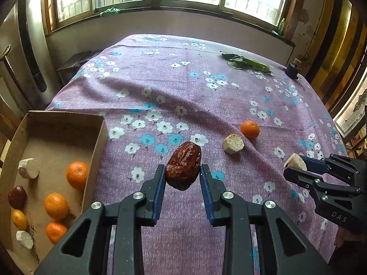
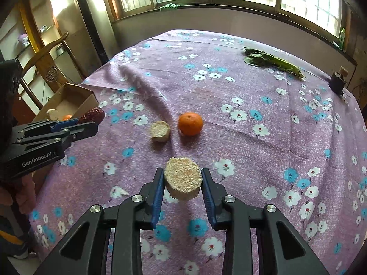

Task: Organize fruits
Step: 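Carry the date and yam slice over the box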

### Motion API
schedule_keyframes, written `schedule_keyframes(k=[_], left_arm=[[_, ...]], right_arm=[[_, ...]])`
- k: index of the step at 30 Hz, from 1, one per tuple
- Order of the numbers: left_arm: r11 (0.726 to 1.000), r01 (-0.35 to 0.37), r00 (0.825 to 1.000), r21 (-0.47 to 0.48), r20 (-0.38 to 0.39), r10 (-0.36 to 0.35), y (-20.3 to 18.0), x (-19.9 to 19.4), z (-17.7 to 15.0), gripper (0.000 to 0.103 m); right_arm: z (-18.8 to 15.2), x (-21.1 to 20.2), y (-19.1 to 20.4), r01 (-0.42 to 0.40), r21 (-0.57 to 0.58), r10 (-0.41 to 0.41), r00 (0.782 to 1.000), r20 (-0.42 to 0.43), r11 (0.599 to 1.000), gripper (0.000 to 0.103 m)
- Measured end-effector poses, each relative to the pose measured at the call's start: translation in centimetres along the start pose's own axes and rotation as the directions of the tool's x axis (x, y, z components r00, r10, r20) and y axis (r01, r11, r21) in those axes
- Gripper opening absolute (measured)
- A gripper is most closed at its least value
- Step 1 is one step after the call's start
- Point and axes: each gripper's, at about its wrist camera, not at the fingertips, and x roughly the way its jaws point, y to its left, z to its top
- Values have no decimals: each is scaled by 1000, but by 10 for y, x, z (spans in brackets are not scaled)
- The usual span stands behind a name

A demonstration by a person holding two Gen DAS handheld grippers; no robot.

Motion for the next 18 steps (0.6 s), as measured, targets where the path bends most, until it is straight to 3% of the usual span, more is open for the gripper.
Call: schedule_keyframes(k=[9, 18], left_arm=[[997, -68, 996, -44, 53, 70, 42, -51, -38, 29], [981, -173, 978, -88, 103, 182, 84, -82, -64, 29]], right_arm=[[-9, -9, 68, -90, -73, 92, 995, 24, 993, 34], [-5, -1, 135, -159, -165, 164, 986, 15, 973, 34]])
